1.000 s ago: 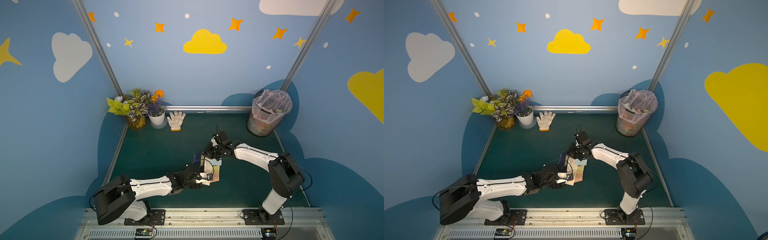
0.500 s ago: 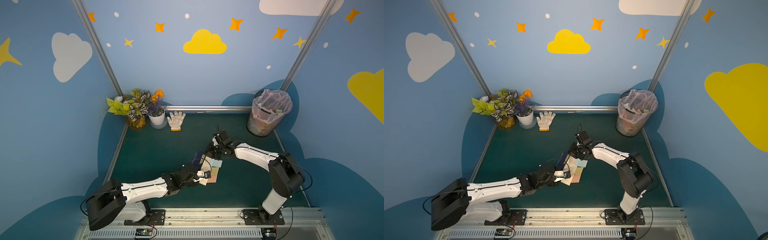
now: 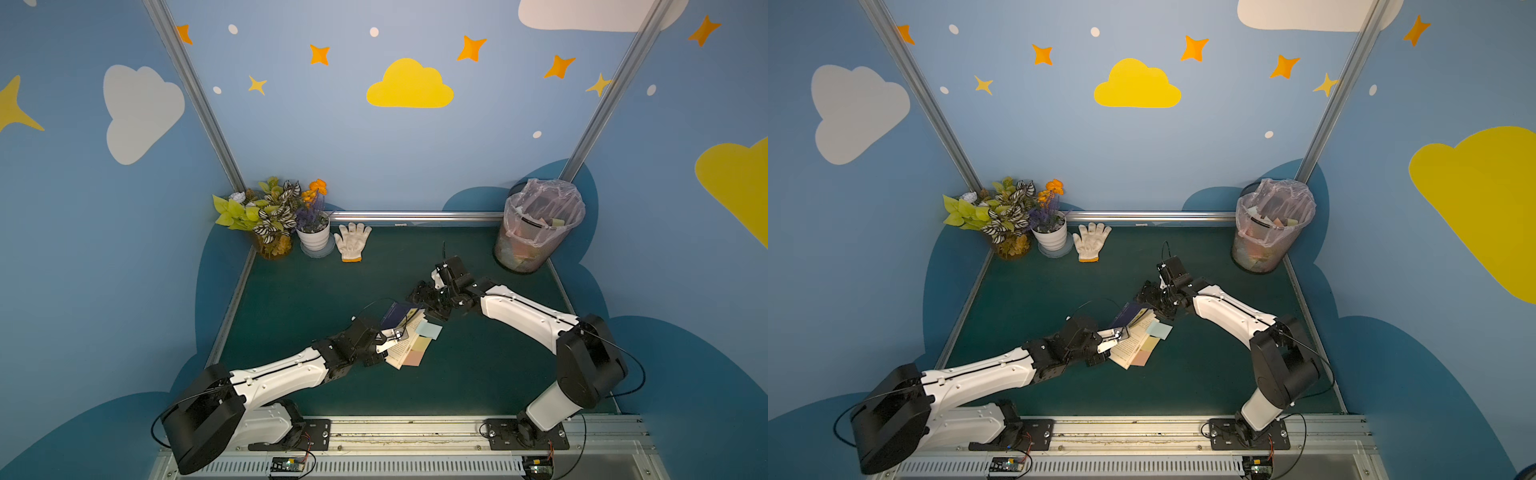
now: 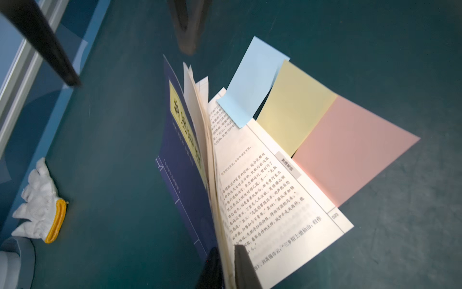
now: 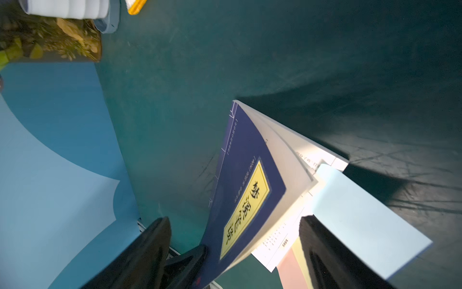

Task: Peel off the used sticky note
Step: Open the book at the center of the board, then tear off the note from the book.

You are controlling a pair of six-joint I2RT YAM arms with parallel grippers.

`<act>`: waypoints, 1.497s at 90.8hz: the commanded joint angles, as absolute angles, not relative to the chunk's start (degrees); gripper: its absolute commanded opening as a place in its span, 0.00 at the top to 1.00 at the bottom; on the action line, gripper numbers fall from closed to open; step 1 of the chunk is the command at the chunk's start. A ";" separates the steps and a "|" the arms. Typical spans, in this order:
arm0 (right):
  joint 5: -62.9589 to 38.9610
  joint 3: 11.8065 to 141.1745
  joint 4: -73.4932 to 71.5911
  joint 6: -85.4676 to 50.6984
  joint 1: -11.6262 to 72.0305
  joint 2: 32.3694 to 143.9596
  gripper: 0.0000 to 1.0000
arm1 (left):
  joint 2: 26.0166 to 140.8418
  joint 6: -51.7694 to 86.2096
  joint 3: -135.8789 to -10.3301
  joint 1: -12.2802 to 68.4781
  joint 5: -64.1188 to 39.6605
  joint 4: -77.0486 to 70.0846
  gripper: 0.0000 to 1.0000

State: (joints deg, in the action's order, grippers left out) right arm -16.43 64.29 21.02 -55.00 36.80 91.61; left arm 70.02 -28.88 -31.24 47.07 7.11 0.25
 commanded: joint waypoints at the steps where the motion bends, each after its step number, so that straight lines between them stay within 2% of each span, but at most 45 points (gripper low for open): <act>1: -15.55 62.51 23.48 -53.43 36.85 89.02 0.14 | 68.27 -26.20 -33.45 44.32 1.38 3.95 0.91; 11: -15.71 60.27 22.01 -53.76 37.85 88.51 0.17 | 67.93 -25.06 -34.77 41.15 -4.24 6.86 0.97; 38: -12.72 51.04 19.35 -53.82 37.60 84.57 0.27 | 68.14 -22.60 -38.44 34.75 -17.08 13.53 0.97; 49: -12.35 46.57 19.07 -53.48 36.50 81.44 0.28 | 69.31 -21.54 -38.72 33.41 -19.65 14.27 0.97; 68: -14.33 38.98 13.91 -55.79 33.38 78.47 0.36 | 70.62 -19.74 -39.69 31.59 -22.12 15.13 0.97; 84: -15.30 38.93 11.11 -55.99 32.56 80.90 0.39 | 74.58 -19.03 -42.78 29.35 -26.95 19.49 0.97; 103: -16.82 41.10 7.59 -56.42 32.60 85.64 0.41 | 78.04 -15.76 -44.26 20.95 -38.84 20.25 0.97; 136: -17.76 46.26 6.81 -56.67 34.58 92.01 0.44 | 80.52 -9.82 -43.34 13.18 -44.30 18.22 0.97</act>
State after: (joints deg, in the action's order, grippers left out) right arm -16.93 43.90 7.73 -56.60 33.54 90.32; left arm 78.46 -12.27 -43.24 14.61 -40.45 17.85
